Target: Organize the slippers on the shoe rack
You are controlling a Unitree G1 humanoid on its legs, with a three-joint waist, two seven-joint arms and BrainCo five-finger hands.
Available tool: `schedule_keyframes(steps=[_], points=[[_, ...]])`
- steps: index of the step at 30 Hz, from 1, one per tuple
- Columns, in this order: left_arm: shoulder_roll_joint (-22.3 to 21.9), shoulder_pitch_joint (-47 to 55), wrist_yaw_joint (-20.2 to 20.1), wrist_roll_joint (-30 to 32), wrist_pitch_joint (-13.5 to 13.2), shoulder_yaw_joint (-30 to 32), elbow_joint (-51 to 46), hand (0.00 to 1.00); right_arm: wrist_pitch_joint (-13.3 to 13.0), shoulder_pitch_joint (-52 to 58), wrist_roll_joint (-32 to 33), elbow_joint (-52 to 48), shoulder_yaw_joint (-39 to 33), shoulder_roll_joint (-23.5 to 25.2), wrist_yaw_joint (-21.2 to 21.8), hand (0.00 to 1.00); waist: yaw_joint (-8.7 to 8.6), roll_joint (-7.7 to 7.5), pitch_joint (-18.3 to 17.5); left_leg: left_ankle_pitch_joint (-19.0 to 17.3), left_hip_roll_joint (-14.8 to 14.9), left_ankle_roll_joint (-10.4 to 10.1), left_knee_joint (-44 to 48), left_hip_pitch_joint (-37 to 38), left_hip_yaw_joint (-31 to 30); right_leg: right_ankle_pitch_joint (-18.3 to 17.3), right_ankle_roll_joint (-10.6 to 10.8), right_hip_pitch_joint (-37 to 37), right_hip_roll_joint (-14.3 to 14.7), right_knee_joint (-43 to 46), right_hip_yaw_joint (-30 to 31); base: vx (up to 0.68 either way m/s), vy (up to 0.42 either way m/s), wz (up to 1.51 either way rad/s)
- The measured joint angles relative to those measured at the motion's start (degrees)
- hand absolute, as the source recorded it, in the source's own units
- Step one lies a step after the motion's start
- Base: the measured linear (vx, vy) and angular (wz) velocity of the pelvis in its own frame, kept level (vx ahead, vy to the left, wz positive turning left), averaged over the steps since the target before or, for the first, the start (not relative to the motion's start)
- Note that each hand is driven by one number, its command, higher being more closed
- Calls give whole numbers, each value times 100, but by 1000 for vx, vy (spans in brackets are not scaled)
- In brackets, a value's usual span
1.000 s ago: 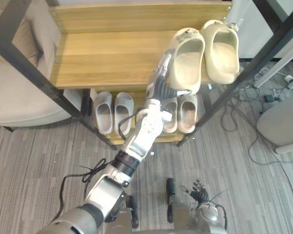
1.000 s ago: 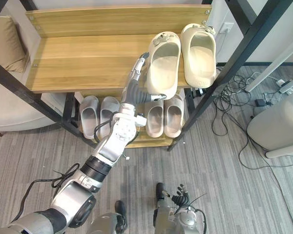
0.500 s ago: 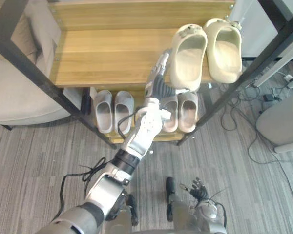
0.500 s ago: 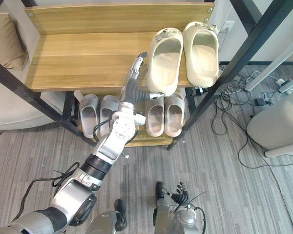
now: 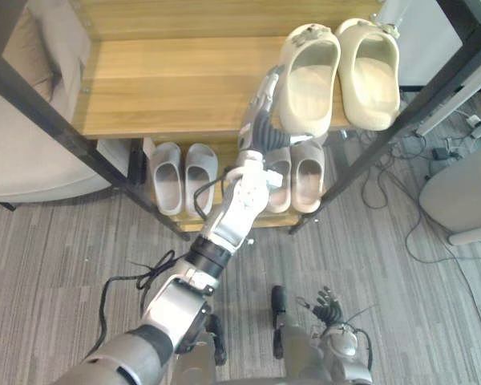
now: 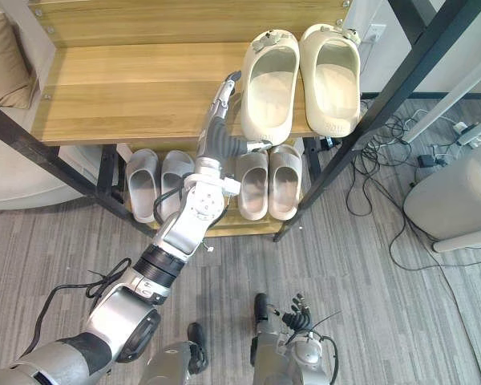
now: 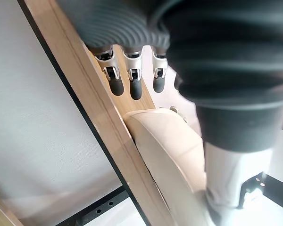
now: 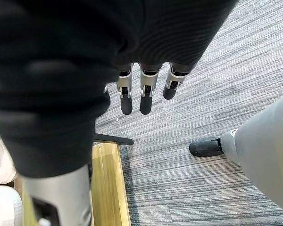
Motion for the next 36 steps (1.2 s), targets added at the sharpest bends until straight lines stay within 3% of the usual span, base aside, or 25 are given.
schedule_keyframes(steps=[4, 25, 36], points=[[-7, -158, 10, -2, -3, -17, 94, 0, 0, -63, 1, 0, -2, 5, 0, 0, -6, -60, 45, -1, -2, 1, 5, 3, 42, 0, 0, -16, 1, -2, 21, 7, 26, -2], [-259, -299, 85, -78, -14, -307, 513, 0, 1, -163, 7, -16, -3, 9, -1, 0, -11, -80, 56, 0, -13, 2, -26, 121, 5, 2, 3, 99, -7, -9, 19, 0, 2, 0], [-261, -300, 87, -90, -86, -391, 628, 0, 7, -214, 180, -15, -4, 16, -17, 0, -12, -205, 116, 0, -17, 3, -29, 194, -1, 2, 6, 182, -9, -12, 12, 0, 0, 0]])
